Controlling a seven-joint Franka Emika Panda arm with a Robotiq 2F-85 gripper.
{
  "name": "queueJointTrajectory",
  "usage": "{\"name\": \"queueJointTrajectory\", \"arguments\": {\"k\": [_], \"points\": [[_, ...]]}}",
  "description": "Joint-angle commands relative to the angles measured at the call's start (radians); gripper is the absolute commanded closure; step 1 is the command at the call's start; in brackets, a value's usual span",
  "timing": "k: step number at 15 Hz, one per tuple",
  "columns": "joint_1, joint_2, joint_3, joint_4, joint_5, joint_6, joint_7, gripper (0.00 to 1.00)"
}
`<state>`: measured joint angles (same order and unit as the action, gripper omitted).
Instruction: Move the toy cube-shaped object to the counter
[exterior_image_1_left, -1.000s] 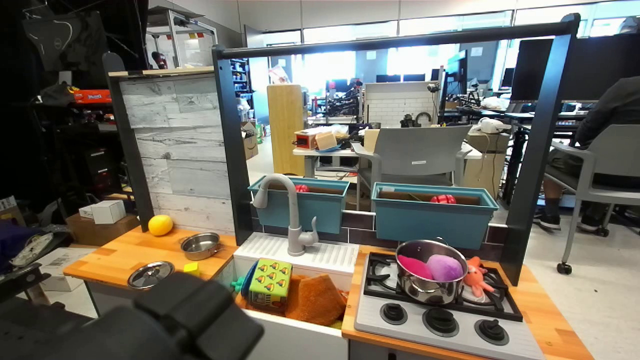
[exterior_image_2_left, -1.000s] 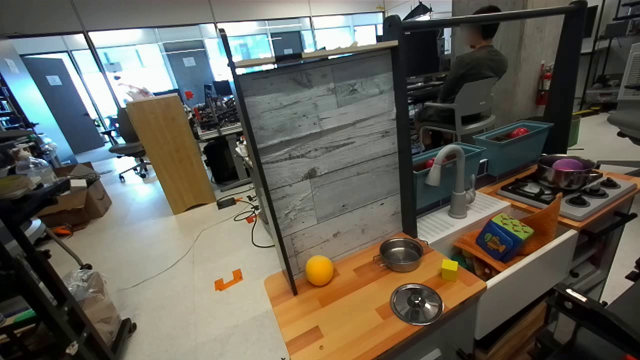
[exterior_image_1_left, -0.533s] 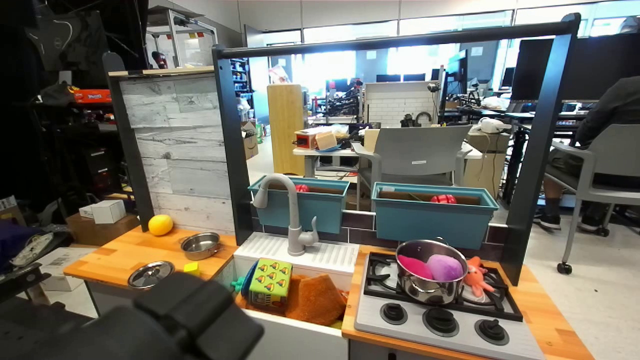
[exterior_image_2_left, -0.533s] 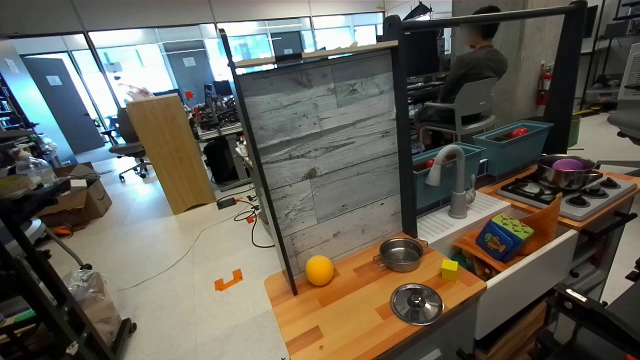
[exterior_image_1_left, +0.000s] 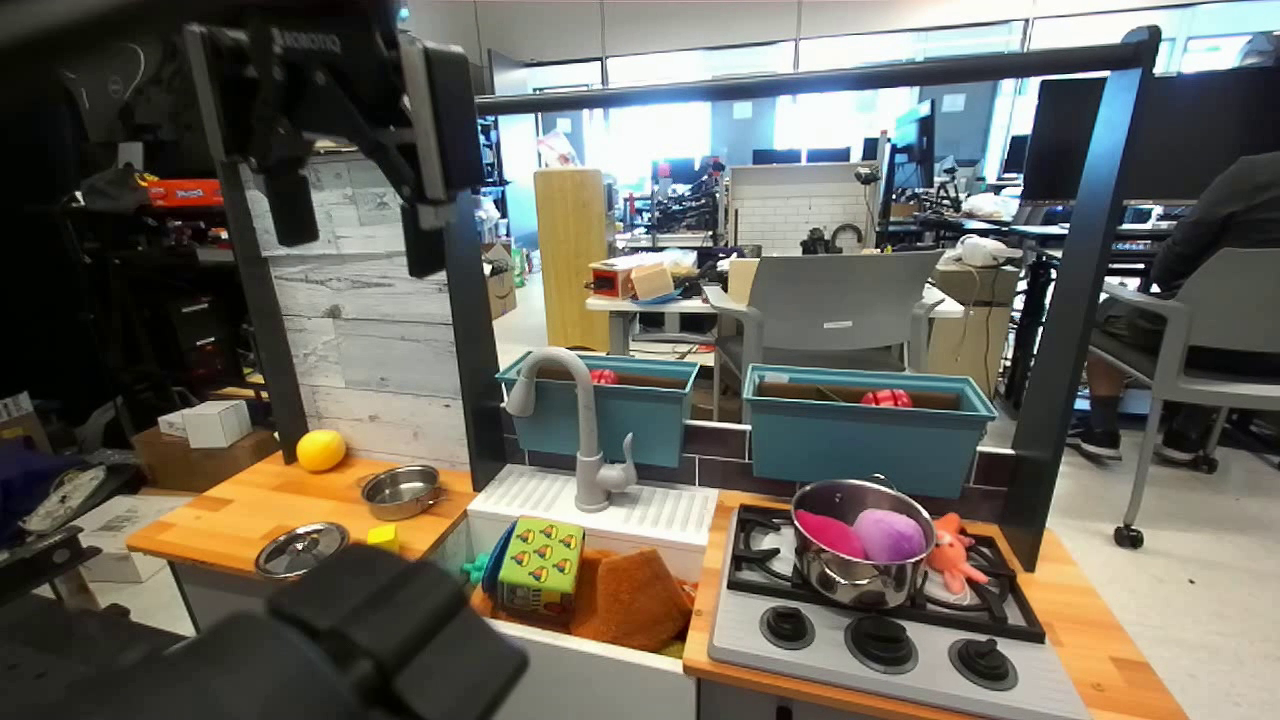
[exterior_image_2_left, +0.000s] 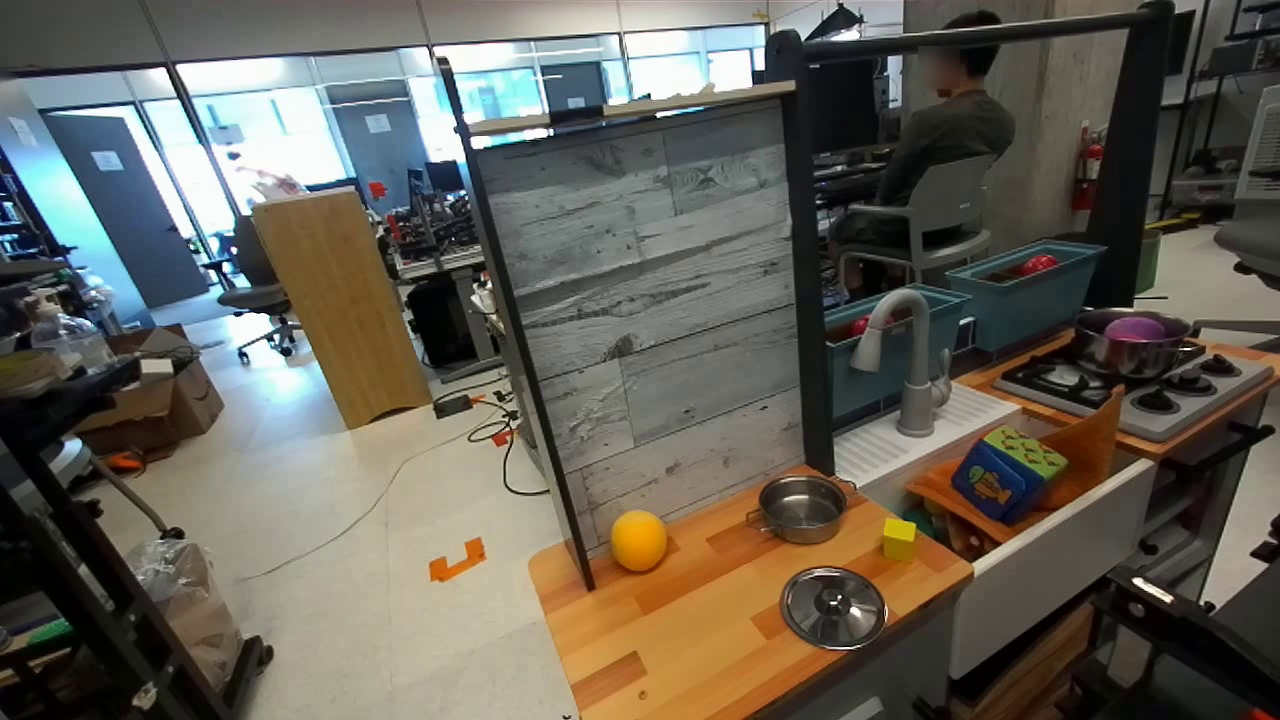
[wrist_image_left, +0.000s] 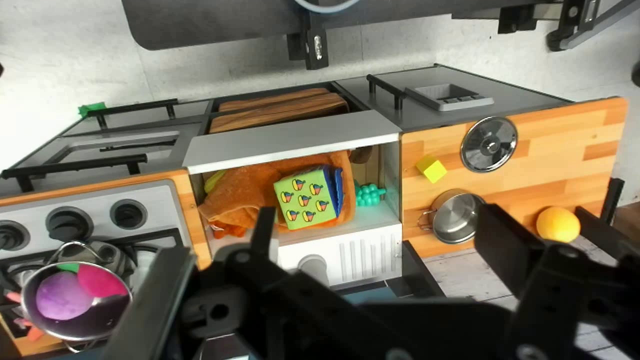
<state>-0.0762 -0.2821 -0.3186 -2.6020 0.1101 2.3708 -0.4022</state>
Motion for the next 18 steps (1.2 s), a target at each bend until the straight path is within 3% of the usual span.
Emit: {"name": "queueJointTrajectory", "arguments": {"k": [1,5,10,13,18], "points": [[0.044,0.260,0.020,0.138,0.129,0.035,-0.084,0.00],[0.000,0.513,0.121,0.288,0.237,0.064,-0.110,0.00],[-0.090,0.819,0.260,0.477,0.253,0.164,-0.054,0.00],[-0.126,0.959,0.303,0.562,0.216,0.241,0.004,0.00],[-0.138,1.138,0.319,0.713,0.147,0.282,0.101,0.00]]}}
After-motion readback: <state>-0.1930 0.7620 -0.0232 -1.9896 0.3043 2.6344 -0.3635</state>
